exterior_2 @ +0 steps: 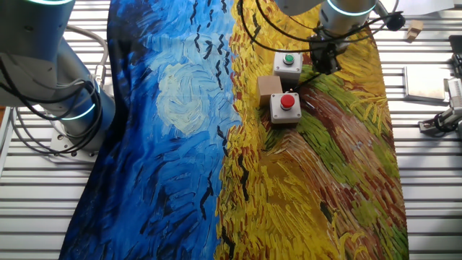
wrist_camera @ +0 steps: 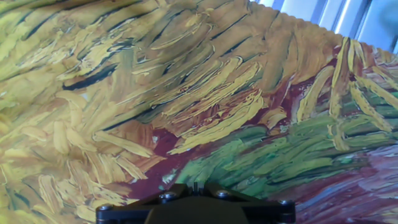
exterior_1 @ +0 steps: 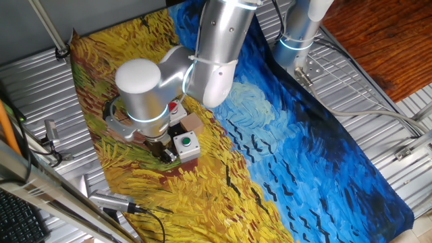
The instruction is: Turn the hands of a clock
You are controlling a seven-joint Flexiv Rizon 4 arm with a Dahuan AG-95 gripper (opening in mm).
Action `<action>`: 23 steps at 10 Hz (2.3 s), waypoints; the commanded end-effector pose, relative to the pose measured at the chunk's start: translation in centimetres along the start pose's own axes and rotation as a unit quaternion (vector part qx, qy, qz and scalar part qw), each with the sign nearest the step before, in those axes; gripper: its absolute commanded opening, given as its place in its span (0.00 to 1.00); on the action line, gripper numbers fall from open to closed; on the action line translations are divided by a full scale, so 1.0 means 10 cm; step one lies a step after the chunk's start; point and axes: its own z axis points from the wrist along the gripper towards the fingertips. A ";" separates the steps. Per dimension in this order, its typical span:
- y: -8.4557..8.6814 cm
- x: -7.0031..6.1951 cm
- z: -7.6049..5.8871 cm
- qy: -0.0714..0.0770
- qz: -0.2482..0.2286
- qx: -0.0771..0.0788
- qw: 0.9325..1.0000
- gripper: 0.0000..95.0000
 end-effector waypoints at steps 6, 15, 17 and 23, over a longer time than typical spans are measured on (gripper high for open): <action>-0.12 0.05 -0.03 -0.001 -0.007 0.002 1.000 0.00; -0.41 0.21 -0.05 0.006 -0.022 0.014 1.000 0.00; -0.51 0.28 -0.07 0.008 -0.033 0.017 0.999 0.00; -0.68 0.42 -0.12 0.013 -0.052 0.024 0.998 0.00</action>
